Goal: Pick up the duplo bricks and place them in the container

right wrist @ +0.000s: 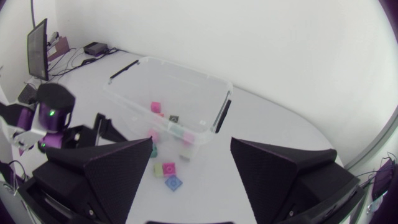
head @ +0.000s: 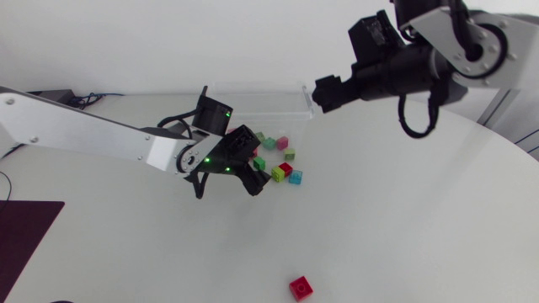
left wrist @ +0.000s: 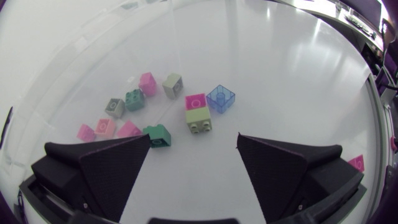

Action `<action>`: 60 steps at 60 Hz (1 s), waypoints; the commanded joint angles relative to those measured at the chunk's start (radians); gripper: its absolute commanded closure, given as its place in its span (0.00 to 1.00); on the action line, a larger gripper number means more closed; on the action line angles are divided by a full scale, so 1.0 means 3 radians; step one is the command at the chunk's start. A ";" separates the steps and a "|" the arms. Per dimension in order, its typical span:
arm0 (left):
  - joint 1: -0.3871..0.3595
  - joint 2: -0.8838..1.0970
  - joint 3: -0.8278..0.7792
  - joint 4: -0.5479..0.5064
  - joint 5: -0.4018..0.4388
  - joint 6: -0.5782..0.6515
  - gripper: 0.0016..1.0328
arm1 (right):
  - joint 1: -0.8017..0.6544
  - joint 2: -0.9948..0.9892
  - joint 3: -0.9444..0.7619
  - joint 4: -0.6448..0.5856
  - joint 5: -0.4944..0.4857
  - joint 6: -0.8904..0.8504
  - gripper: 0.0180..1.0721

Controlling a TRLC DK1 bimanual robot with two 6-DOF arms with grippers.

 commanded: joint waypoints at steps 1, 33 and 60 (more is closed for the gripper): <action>-0.0035 0.0246 0.0238 0.0033 -0.0039 -0.0116 0.06 | 0.0027 -0.0259 -0.0503 0.0019 -0.0077 -0.0025 0.13; -0.0199 0.0819 0.0913 -0.0325 -0.0244 -0.0265 0.07 | 0.0313 -0.1164 -0.1991 -0.0022 -0.0225 -0.0087 0.13; -0.0178 0.1085 0.1486 -0.1000 -0.0187 -0.0362 0.16 | 0.0426 -0.1231 -0.2103 -0.0196 -0.0389 -0.0179 0.13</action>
